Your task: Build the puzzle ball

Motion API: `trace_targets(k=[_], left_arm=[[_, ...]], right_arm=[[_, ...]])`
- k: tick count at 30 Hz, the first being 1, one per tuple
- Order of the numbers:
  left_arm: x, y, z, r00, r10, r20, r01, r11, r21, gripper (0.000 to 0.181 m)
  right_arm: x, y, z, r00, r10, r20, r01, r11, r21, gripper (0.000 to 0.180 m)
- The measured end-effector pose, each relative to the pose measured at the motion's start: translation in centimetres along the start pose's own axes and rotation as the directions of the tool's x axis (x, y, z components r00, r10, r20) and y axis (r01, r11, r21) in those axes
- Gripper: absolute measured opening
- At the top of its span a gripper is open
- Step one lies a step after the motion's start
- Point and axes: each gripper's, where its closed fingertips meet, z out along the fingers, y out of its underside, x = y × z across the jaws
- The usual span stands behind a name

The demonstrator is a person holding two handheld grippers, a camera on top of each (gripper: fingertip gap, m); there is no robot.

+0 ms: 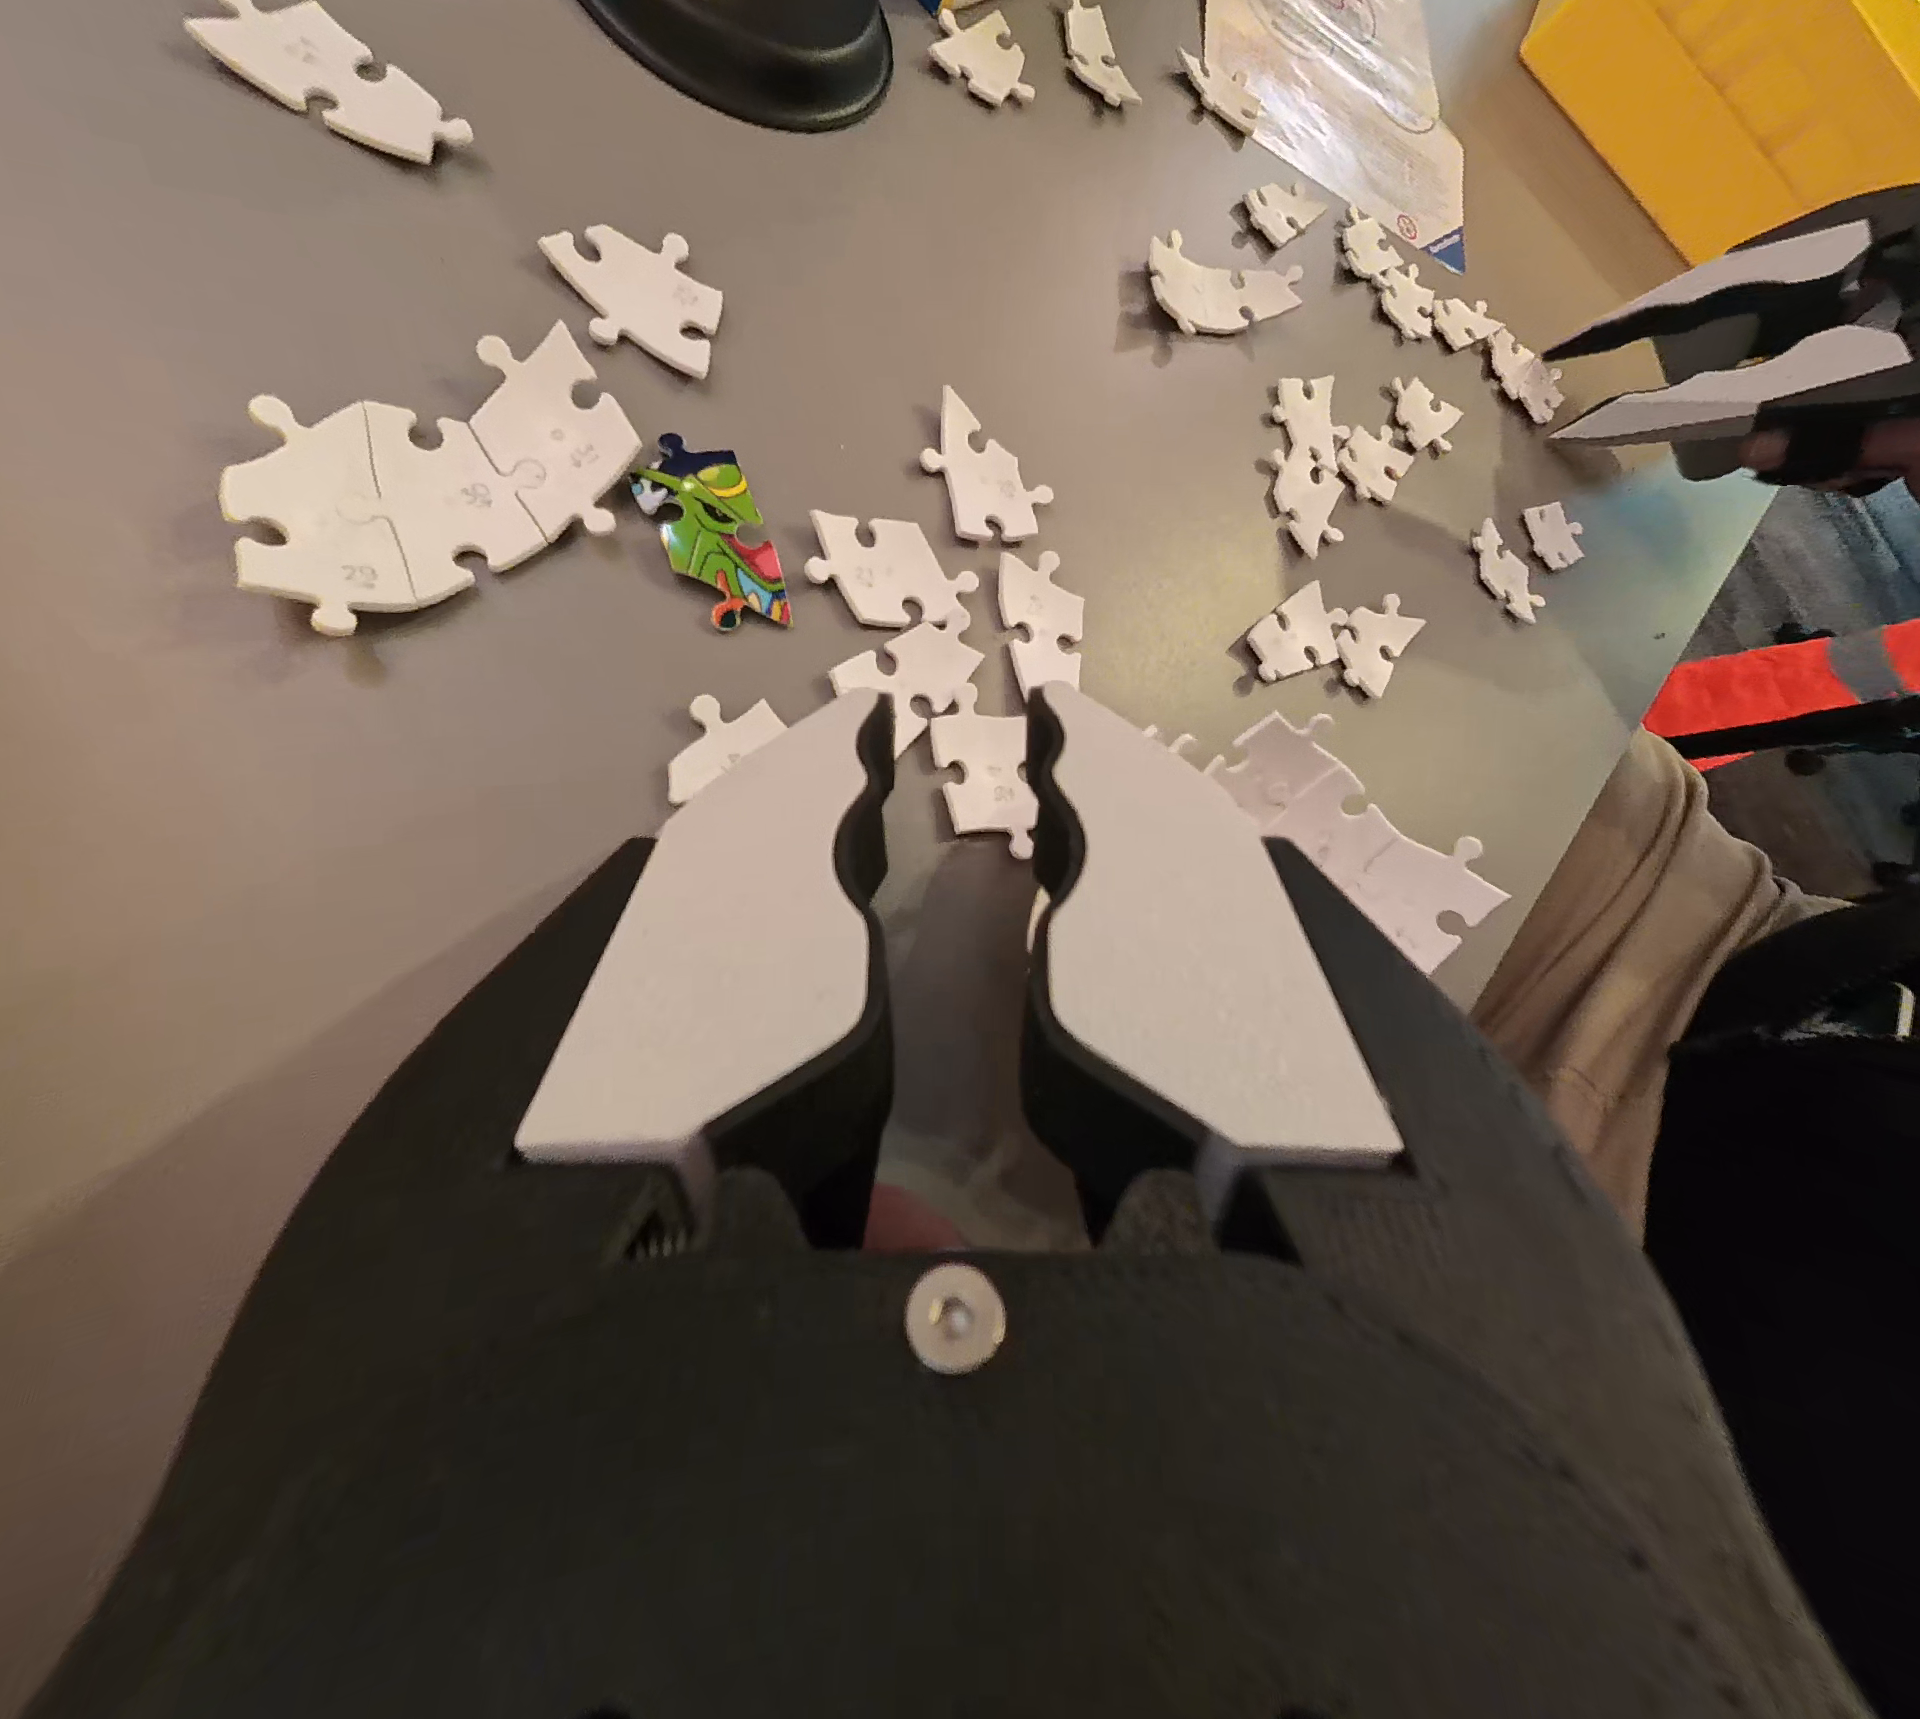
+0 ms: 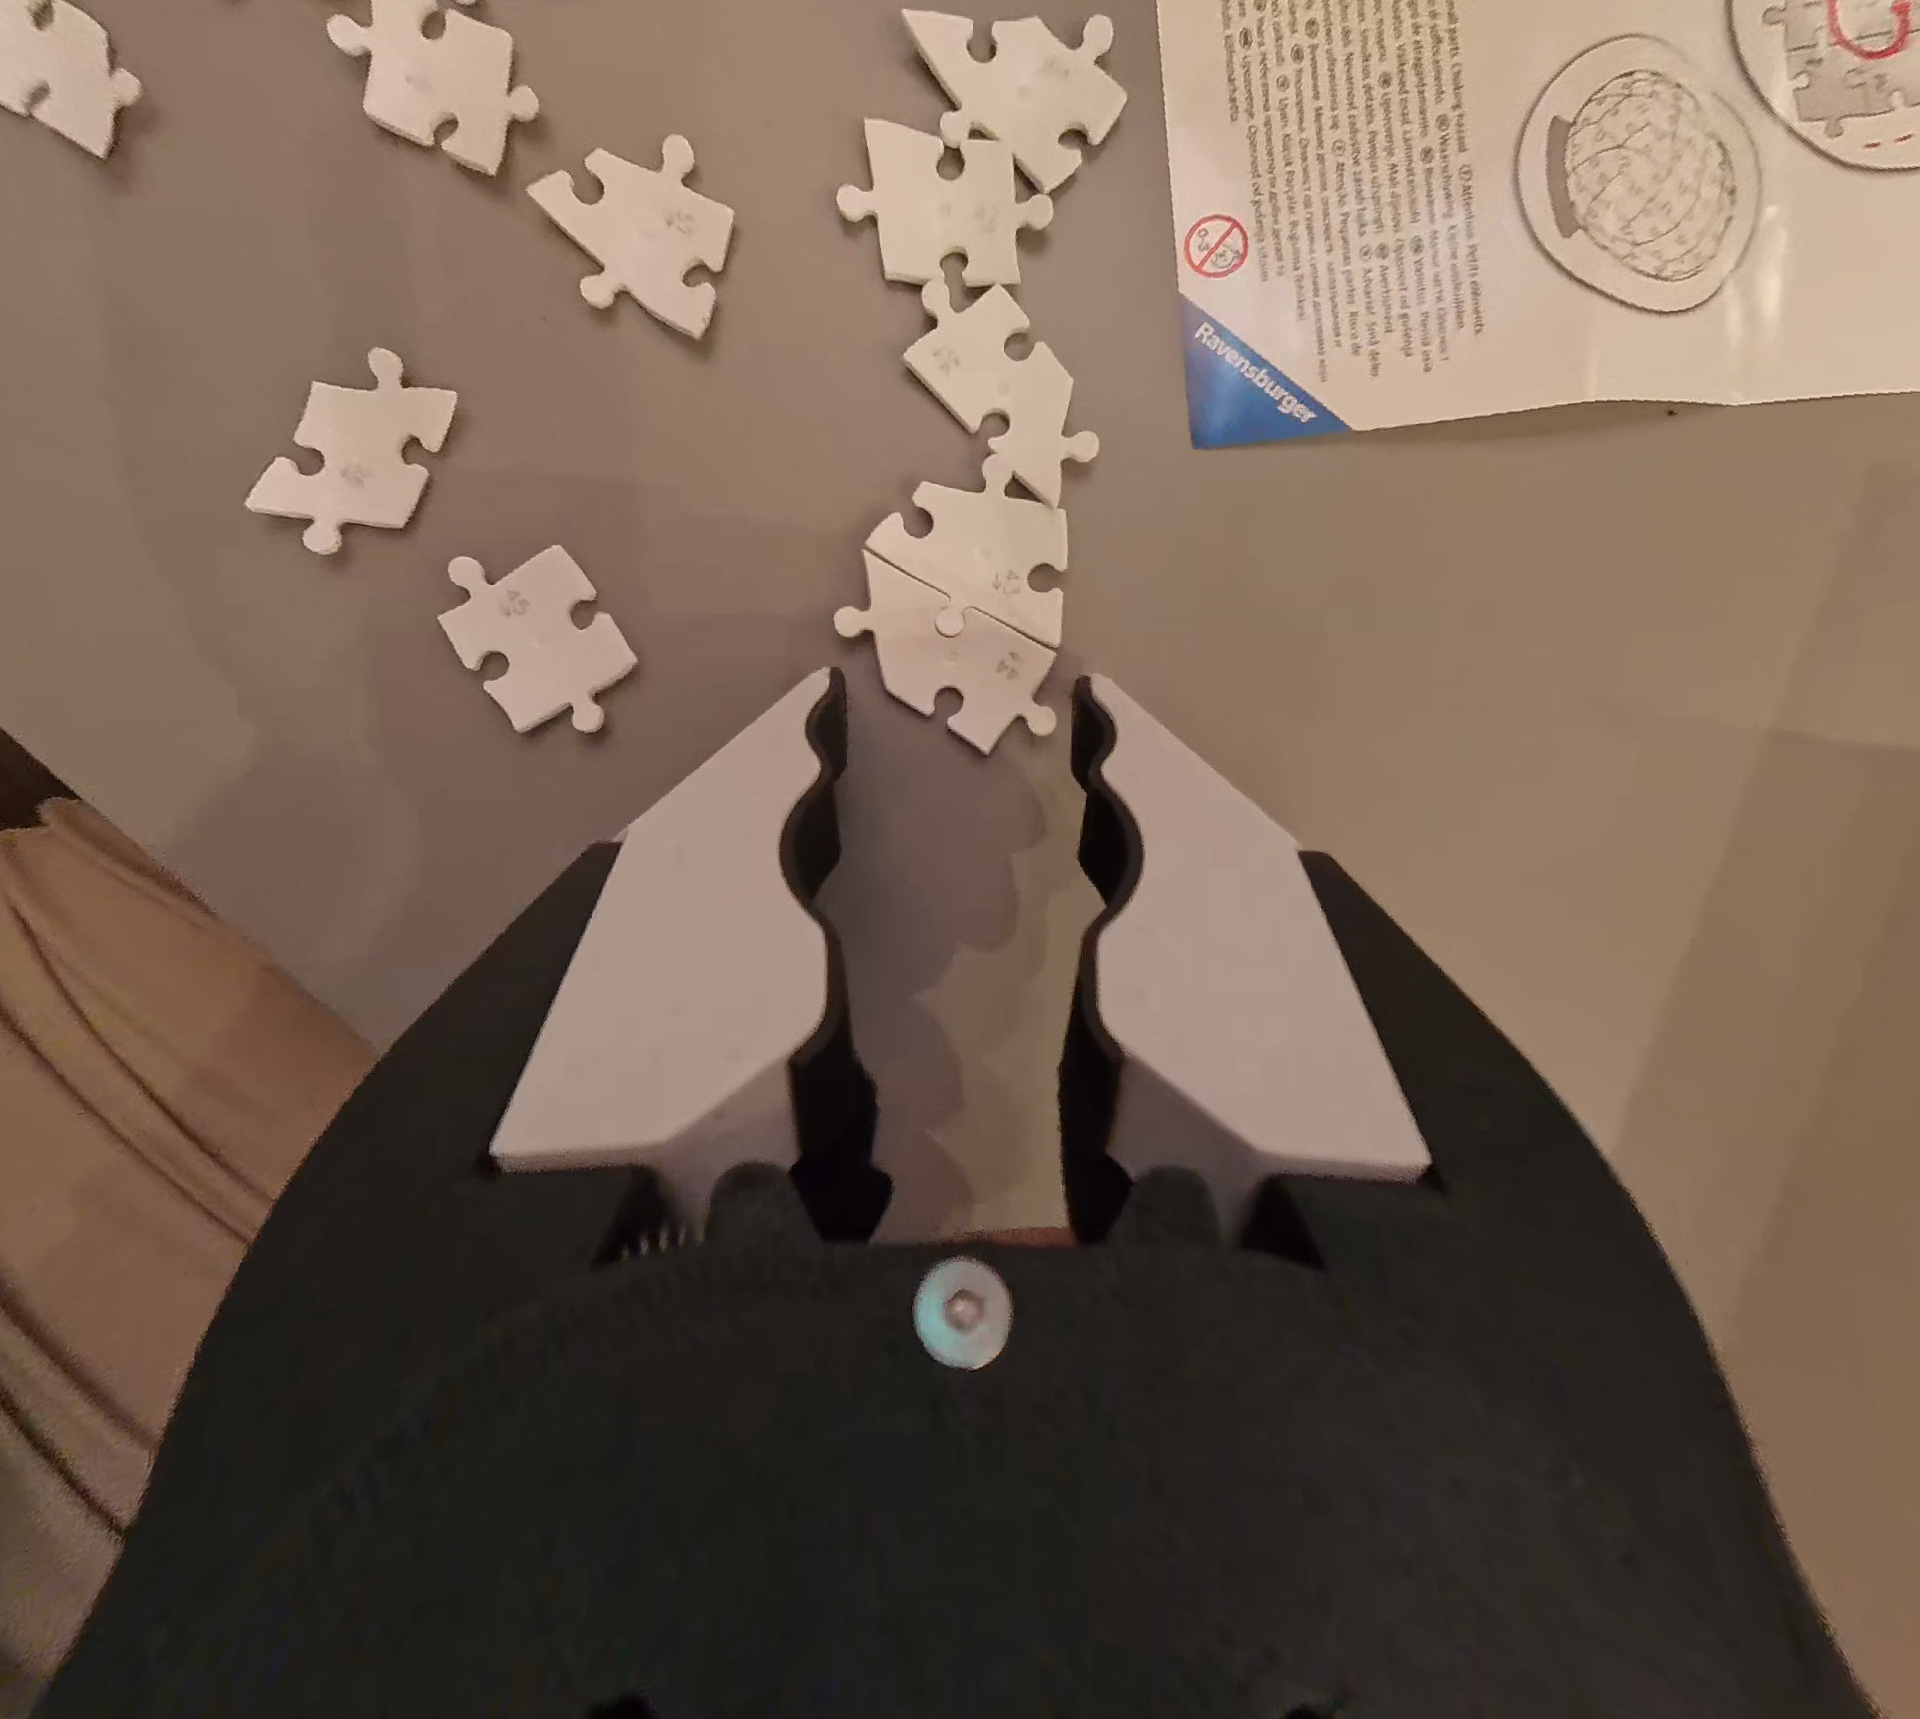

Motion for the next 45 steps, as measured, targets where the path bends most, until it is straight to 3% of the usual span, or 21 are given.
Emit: trace_targets(k=[7,9,18,31,37,45], left_arm=[[-0.2,-0.2,0.0,1.0,0.001,0.013,-0.001,1.0,0.02,0.023],[-0.2,-0.2,0.0,1.0,0.006,0.019,-0.006,1.0,0.019,0.022],[-0.6,-0.2,-1.0,0.999,0.008,0.036,-0.009,0.999,0.051,0.022],[-1.1,1.3,-3.6,0.998,-0.037,0.055,0.031,0.994,0.106,0.022],[-0.9,1.7,-3.8,0.998,-0.048,0.04,0.043,0.992,0.115,0.022],[-0.1,0.6,-3.8,0.999,-0.012,0.048,0.006,0.992,0.13,0.023]], right_arm=[[-0.5,-0.8,0.1,0.999,-0.014,0.048,0.013,1.0,0.02,0.041],[-0.8,-2.0,-0.5,0.998,-0.031,0.063,0.027,0.998,0.062,0.047],[-1.5,-7.4,0.2,0.992,-0.099,0.083,0.084,0.981,0.176,0.039],[-5.3,-12.9,7.9,0.97,-0.189,0.156,0.181,0.982,0.061,0.035],[-6.2,-14.4,8.9,0.965,-0.187,0.186,0.175,0.982,0.076,0.016],[-7.7,-14.9,8.9,0.947,-0.217,0.238,0.203,0.976,0.083,0.016]])
